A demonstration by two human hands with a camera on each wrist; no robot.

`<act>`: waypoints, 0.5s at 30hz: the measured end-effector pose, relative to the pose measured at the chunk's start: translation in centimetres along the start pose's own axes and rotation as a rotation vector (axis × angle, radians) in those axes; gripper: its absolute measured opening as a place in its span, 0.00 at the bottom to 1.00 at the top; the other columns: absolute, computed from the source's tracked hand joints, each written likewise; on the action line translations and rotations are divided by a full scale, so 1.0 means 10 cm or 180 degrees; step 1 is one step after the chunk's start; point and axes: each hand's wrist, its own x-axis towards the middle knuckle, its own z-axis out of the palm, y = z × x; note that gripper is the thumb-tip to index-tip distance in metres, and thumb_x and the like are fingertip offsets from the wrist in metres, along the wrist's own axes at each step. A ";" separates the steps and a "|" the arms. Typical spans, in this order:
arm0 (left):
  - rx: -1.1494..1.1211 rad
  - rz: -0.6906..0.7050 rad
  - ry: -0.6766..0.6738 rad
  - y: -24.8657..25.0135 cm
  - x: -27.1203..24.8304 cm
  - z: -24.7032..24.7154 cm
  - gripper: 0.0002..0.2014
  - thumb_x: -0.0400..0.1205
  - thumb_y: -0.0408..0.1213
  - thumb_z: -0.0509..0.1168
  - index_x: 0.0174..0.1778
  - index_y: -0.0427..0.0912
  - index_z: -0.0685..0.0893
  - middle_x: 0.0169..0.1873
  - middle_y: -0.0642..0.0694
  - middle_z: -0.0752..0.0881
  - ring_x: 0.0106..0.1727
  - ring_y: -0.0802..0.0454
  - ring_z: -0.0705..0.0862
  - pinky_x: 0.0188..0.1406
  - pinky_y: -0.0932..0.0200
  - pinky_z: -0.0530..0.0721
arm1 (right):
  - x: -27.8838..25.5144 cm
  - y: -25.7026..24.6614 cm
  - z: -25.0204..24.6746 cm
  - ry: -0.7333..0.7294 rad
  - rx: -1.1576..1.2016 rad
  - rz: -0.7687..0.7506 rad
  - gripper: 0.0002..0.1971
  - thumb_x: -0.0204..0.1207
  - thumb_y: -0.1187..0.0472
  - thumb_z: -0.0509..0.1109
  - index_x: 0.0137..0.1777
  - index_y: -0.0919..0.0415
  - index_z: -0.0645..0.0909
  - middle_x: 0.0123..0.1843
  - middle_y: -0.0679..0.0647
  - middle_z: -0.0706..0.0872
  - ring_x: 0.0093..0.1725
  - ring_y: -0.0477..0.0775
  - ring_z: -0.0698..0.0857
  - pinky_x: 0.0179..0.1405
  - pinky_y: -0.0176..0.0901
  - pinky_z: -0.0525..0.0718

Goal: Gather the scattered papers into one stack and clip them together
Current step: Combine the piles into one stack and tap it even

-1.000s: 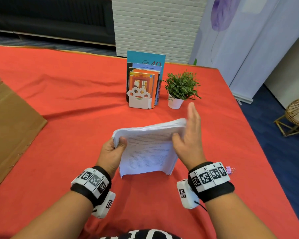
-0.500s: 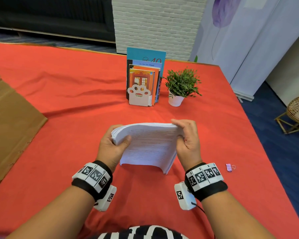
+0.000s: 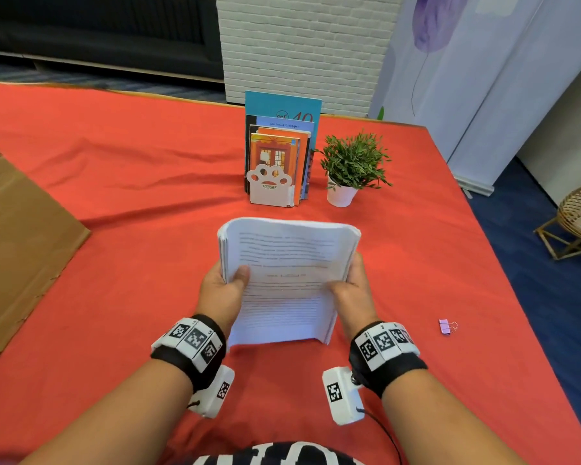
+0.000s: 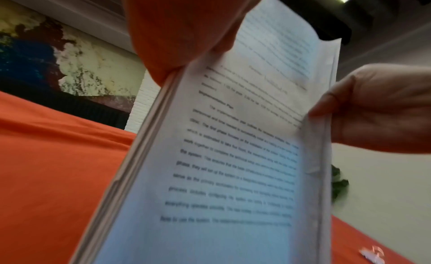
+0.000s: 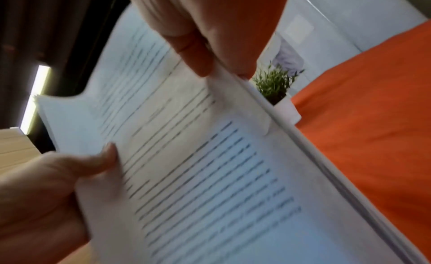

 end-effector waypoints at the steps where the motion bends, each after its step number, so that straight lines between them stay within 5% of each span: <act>1: -0.0037 -0.0044 0.0065 0.00 0.04 -0.02 0.09 0.82 0.30 0.62 0.47 0.48 0.84 0.45 0.47 0.89 0.47 0.46 0.88 0.52 0.49 0.85 | 0.03 0.00 -0.03 -0.0179 -0.0147 -0.0014 0.26 0.67 0.72 0.61 0.57 0.39 0.74 0.58 0.50 0.83 0.59 0.52 0.83 0.63 0.59 0.83; 6: -0.0060 -0.0644 0.0248 -0.13 0.22 -0.19 0.09 0.81 0.32 0.63 0.54 0.46 0.83 0.53 0.41 0.89 0.52 0.39 0.88 0.59 0.39 0.83 | -0.04 0.16 -0.10 -0.0911 -0.0697 0.0416 0.21 0.76 0.47 0.64 0.65 0.54 0.72 0.64 0.59 0.84 0.62 0.61 0.85 0.64 0.65 0.82; 11: -0.0156 -0.1376 0.0207 -0.32 0.22 -0.36 0.12 0.82 0.31 0.63 0.61 0.36 0.81 0.56 0.34 0.87 0.54 0.34 0.86 0.61 0.33 0.81 | -0.12 0.27 -0.12 -0.0867 0.0124 0.0842 0.11 0.82 0.51 0.62 0.51 0.57 0.80 0.46 0.57 0.84 0.42 0.54 0.82 0.42 0.47 0.82; 15: -0.0294 -0.1628 0.0087 -0.40 0.23 -0.47 0.16 0.81 0.30 0.63 0.65 0.31 0.79 0.56 0.32 0.86 0.54 0.34 0.86 0.57 0.36 0.82 | -0.10 0.31 -0.16 -0.0937 0.0496 0.1062 0.12 0.83 0.57 0.61 0.61 0.59 0.81 0.48 0.58 0.87 0.43 0.55 0.85 0.47 0.50 0.84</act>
